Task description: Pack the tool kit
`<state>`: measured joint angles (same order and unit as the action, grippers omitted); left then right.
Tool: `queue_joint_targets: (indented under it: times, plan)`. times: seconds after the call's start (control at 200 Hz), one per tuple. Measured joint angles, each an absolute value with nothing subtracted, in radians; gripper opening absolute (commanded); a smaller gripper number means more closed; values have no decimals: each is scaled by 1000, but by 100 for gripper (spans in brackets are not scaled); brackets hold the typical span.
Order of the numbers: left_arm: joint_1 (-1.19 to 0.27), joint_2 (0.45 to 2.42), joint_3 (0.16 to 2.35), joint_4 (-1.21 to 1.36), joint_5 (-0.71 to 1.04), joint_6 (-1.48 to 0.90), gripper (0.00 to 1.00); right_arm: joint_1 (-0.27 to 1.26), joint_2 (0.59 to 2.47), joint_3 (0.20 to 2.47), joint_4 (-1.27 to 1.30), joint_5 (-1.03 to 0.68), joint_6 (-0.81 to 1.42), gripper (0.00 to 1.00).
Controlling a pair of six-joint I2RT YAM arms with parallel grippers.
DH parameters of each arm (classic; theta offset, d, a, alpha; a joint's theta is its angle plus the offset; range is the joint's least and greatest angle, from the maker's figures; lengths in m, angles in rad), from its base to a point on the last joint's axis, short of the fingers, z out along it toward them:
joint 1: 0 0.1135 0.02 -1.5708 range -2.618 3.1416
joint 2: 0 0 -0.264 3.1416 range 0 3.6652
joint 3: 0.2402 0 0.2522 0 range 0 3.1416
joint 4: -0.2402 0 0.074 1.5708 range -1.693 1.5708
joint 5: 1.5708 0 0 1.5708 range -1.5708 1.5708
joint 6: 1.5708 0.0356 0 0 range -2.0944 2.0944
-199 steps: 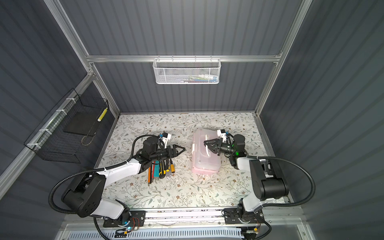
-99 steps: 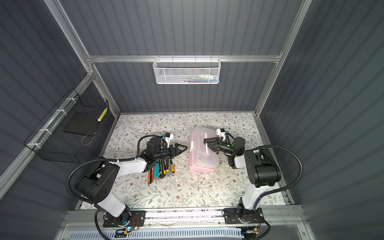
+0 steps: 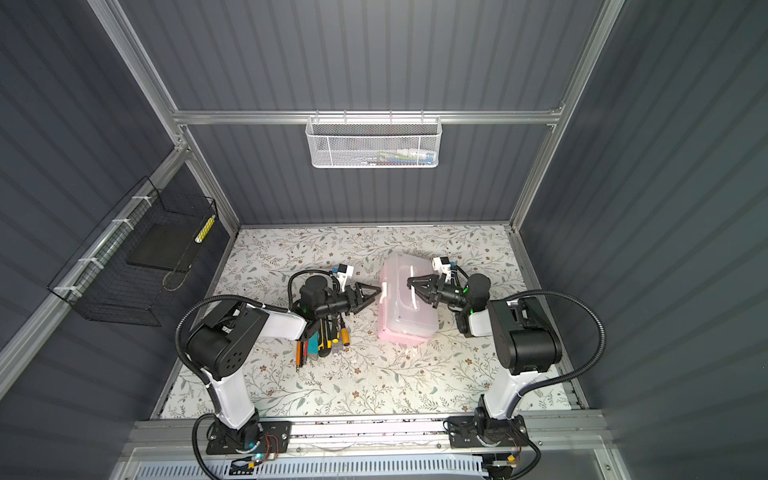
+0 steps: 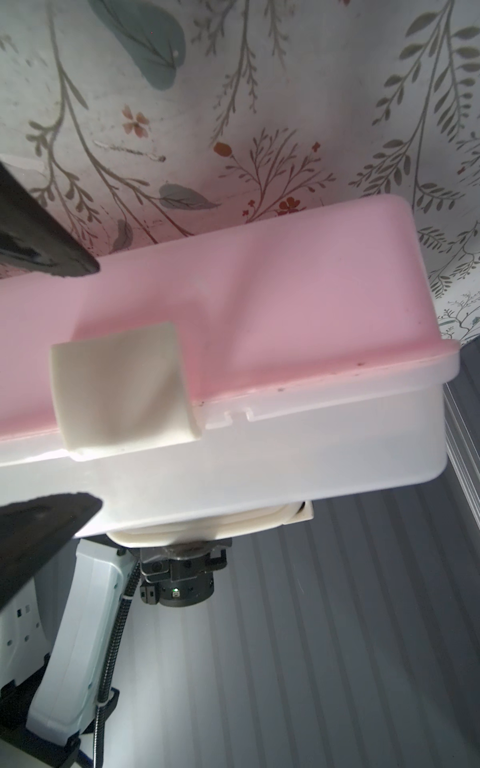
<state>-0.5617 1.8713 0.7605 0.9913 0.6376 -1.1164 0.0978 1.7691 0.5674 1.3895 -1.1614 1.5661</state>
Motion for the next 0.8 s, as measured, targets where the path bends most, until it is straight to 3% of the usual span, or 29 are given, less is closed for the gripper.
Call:
queue_joint_targets:
  times: [0.8]
  plan:
    - [-570, 1988, 792, 1245, 708, -1275, 81, 100, 1761, 571, 1355, -1164, 1536, 0]
